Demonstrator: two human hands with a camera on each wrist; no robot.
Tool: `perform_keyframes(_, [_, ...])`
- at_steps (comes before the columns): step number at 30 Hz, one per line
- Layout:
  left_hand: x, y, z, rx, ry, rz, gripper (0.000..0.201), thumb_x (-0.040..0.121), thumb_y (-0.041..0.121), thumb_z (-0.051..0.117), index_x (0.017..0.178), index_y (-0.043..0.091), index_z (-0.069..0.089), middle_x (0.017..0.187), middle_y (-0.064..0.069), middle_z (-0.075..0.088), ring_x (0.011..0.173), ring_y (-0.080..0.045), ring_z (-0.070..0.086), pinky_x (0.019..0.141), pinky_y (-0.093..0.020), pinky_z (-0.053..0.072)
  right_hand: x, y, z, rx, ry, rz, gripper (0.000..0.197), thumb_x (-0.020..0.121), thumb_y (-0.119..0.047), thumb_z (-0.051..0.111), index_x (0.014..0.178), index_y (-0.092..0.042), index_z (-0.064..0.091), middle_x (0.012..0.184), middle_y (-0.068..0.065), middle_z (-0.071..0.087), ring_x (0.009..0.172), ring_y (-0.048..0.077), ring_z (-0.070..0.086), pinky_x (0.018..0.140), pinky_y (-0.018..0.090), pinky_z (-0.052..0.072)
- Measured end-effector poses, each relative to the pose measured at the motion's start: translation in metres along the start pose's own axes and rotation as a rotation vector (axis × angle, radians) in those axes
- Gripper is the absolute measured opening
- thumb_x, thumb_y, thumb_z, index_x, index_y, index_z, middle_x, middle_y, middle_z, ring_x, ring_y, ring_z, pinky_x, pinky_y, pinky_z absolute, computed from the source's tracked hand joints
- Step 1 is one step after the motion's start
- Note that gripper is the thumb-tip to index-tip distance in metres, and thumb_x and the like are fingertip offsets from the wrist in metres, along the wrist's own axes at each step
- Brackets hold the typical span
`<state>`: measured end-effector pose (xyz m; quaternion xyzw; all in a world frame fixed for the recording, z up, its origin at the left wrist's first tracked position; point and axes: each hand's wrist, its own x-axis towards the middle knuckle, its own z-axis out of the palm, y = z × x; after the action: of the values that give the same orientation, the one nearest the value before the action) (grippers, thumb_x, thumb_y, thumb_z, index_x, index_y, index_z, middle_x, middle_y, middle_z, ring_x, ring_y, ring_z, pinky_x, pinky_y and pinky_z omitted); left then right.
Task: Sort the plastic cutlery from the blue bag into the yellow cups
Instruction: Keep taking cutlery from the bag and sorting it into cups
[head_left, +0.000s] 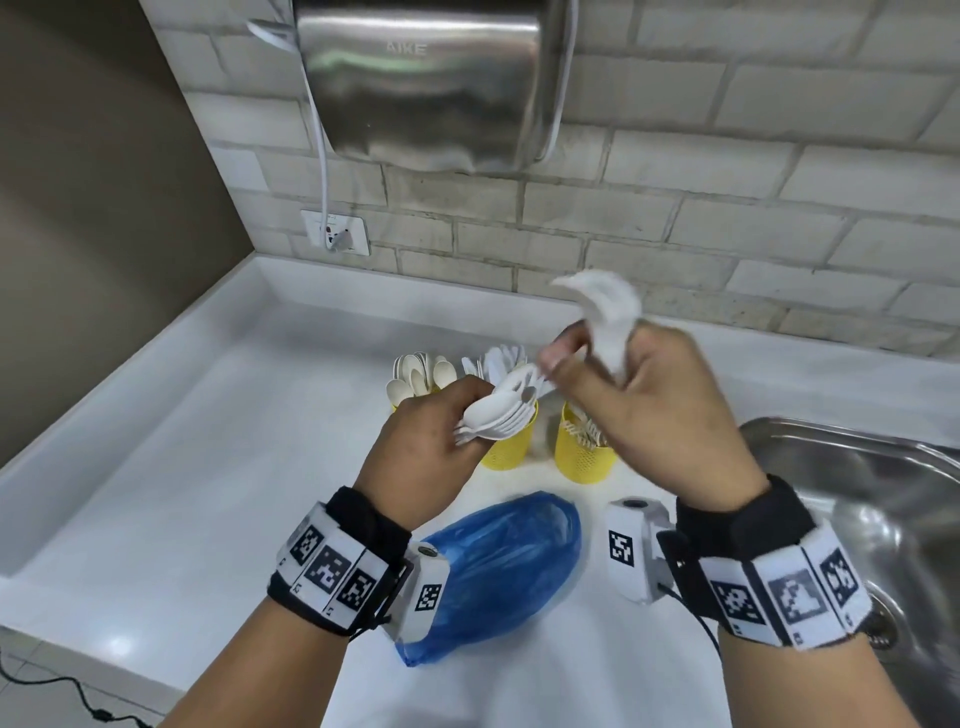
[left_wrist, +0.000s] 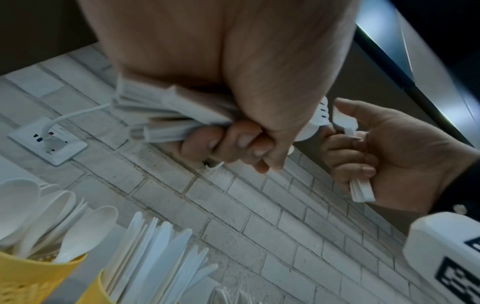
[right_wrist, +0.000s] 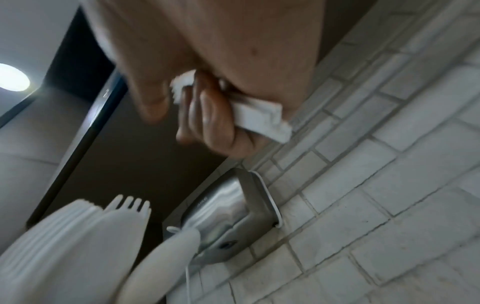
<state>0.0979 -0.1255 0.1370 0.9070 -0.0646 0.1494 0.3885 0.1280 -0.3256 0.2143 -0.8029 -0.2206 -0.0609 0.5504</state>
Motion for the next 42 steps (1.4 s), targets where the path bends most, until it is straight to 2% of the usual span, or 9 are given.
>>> perform_keyframes(6, [-0.001, -0.002, -0.001, 0.084, 0.068, -0.017, 0.024, 0.081, 0.027, 0.061, 0.104, 0.034, 0.062, 0.084, 0.011, 0.069, 0.074, -0.022, 0.062, 0.065, -0.042, 0.053, -0.004, 0.004, 0.008, -0.121, -0.152, 0.062, 0.021, 0.088, -0.043, 0.076, 0.078, -0.025, 0.073, 0.047, -0.01, 0.048, 0.045, 0.006, 0.042, 0.052, 0.021, 0.036])
perform_keyframes(11, [-0.006, 0.003, -0.002, 0.237, 0.101, 0.027, 0.032, 0.078, 0.025, 0.054, 0.108, 0.036, 0.058, 0.085, 0.008, 0.071, 0.075, -0.028, 0.063, 0.06, -0.036, 0.052, -0.003, -0.001, 0.015, -0.18, -0.162, 0.06, 0.045, 0.09, -0.045, 0.075, 0.056, -0.026, 0.054, 0.043, -0.013, 0.043, 0.044, 0.006, 0.042, 0.047, 0.015, 0.03])
perform_keyframes(16, [-0.008, 0.003, -0.005, 0.358, 0.15, 0.042, 0.041, 0.075, 0.014, 0.068, 0.109, 0.036, 0.057, 0.086, 0.008, 0.072, 0.07, -0.029, 0.063, 0.055, -0.025, 0.041, -0.001, 0.001, 0.018, -0.237, -0.099, 0.083, 0.042, 0.092, -0.033, 0.074, 0.056, -0.024, 0.053, 0.046, -0.019, 0.053, 0.051, 0.001, 0.052, 0.05, 0.012, 0.036])
perform_keyframes(22, [-0.009, 0.002, -0.003, 0.442, 0.175, 0.051, 0.044, 0.068, 0.008, 0.073, 0.107, 0.026, 0.062, 0.083, 0.003, 0.072, 0.063, -0.033, 0.062, 0.053, -0.024, 0.034, 0.003, 0.006, 0.022, -0.334, -0.015, -0.001, 0.015, 0.091, -0.02, 0.066, 0.079, -0.012, 0.069, 0.064, -0.003, 0.065, 0.067, 0.017, 0.06, 0.064, 0.029, 0.045])
perform_keyframes(25, [-0.01, -0.002, -0.004, 0.433, 0.167, 0.04, 0.039, 0.074, 0.013, 0.069, 0.11, 0.025, 0.062, 0.086, 0.002, 0.072, 0.066, -0.035, 0.063, 0.051, -0.026, 0.038, 0.004, 0.006, 0.019, -0.268, 0.135, -0.014, 0.016, 0.091, -0.019, 0.066, 0.077, -0.012, 0.068, 0.06, -0.005, 0.061, 0.061, 0.008, 0.055, 0.056, 0.017, 0.039])
perform_keyframes(27, [-0.01, -0.002, -0.006, 0.388, 0.168, 0.029, 0.035, 0.078, 0.02, 0.057, 0.113, 0.026, 0.06, 0.088, 0.002, 0.072, 0.07, -0.036, 0.063, 0.052, -0.032, 0.046, 0.005, 0.006, 0.017, -0.176, 0.237, -0.002, 0.019, 0.092, -0.023, 0.068, 0.076, -0.014, 0.067, 0.059, -0.005, 0.061, 0.057, 0.007, 0.054, 0.056, 0.021, 0.04])
perform_keyframes(32, [-0.008, 0.006, -0.003, 0.315, 0.176, 0.066, 0.037, 0.079, 0.021, 0.053, 0.115, 0.026, 0.058, 0.09, 0.0, 0.071, 0.073, -0.038, 0.061, 0.054, -0.035, 0.048, 0.003, 0.004, 0.025, 0.13, 0.089, 0.112, 0.012, 0.094, -0.02, 0.073, 0.082, -0.017, 0.074, 0.051, -0.015, 0.059, 0.044, 0.002, 0.05, 0.049, 0.015, 0.038])
perform_keyframes(36, [-0.009, 0.008, 0.001, 0.323, 0.166, 0.086, 0.034, 0.078, 0.017, 0.057, 0.112, 0.023, 0.059, 0.084, 0.0, 0.069, 0.07, -0.035, 0.059, 0.052, -0.03, 0.041, 0.004, 0.013, 0.036, 0.278, 0.159, 0.16, 0.017, 0.095, -0.011, 0.068, 0.078, -0.013, 0.07, 0.049, -0.015, 0.051, 0.044, 0.005, 0.043, 0.053, 0.025, 0.036])
perform_keyframes(42, [-0.01, -0.007, -0.004, 0.301, 0.145, -0.013, 0.034, 0.084, 0.015, 0.063, 0.116, 0.025, 0.06, 0.089, -0.002, 0.073, 0.075, -0.037, 0.063, 0.057, -0.039, 0.051, 0.009, 0.019, 0.022, 0.344, 0.443, 0.124, 0.027, 0.086, -0.027, 0.068, 0.061, -0.027, 0.058, 0.053, -0.01, 0.048, 0.051, 0.018, 0.04, 0.057, 0.036, 0.037])
